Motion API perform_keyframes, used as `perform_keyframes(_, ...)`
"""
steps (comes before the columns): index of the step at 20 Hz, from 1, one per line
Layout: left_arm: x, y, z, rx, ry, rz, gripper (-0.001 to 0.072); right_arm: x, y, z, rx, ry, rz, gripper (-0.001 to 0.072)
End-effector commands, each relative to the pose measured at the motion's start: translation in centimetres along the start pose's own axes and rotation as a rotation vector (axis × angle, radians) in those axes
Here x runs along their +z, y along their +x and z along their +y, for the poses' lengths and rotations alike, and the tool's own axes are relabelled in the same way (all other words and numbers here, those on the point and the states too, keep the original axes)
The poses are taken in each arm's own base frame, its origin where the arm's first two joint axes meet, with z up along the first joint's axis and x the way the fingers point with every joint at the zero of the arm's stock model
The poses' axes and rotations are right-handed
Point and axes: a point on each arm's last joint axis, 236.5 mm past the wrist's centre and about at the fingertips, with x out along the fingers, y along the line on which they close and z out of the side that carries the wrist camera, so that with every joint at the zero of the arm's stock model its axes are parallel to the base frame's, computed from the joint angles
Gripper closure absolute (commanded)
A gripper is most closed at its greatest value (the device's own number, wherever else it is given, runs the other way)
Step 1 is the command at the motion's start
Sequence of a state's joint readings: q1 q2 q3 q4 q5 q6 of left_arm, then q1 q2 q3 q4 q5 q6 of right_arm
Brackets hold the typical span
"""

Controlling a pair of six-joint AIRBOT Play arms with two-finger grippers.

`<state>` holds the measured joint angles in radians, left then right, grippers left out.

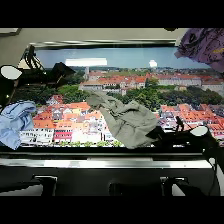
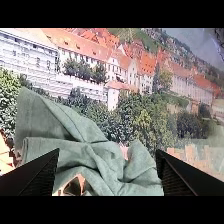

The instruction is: Fold the clothes and pants, and hang the long-sleeved shirts on hangers.

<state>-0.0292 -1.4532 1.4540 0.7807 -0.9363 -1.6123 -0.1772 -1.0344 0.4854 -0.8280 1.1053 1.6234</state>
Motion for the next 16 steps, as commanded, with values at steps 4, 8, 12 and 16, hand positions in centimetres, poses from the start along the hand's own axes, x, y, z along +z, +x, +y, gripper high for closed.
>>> perform_keyframes(4, -0.2, 0.5, 1.2, 0.016, -0.021, 0.02, -0.001, 0.6, 2.8, -2.1, -0.139, 0.011, -0.061, 0.017)
perform_keyframes(8, -1.3, 2.0, 2.7, 0.035, -0.045, 0.076, -0.001, 2.7, 2.9, -0.7, -0.078, 0.026, -0.147, 0.0495)
perform_keyframes(12, -2.6, 4.5, 5.3, 0.066, -0.088, 0.134, -0.001, 3.1, 2.2, 0.4, -0.059, -0.015, -0.155, 0.0678)
perform_keyframes(16, -5.8, 9.1, 8.9, 0.094, -0.086, 0.245, -0.0009, 2.4, 0.9, 1.6, -0.039, -0.057, -0.157, 0.0678)
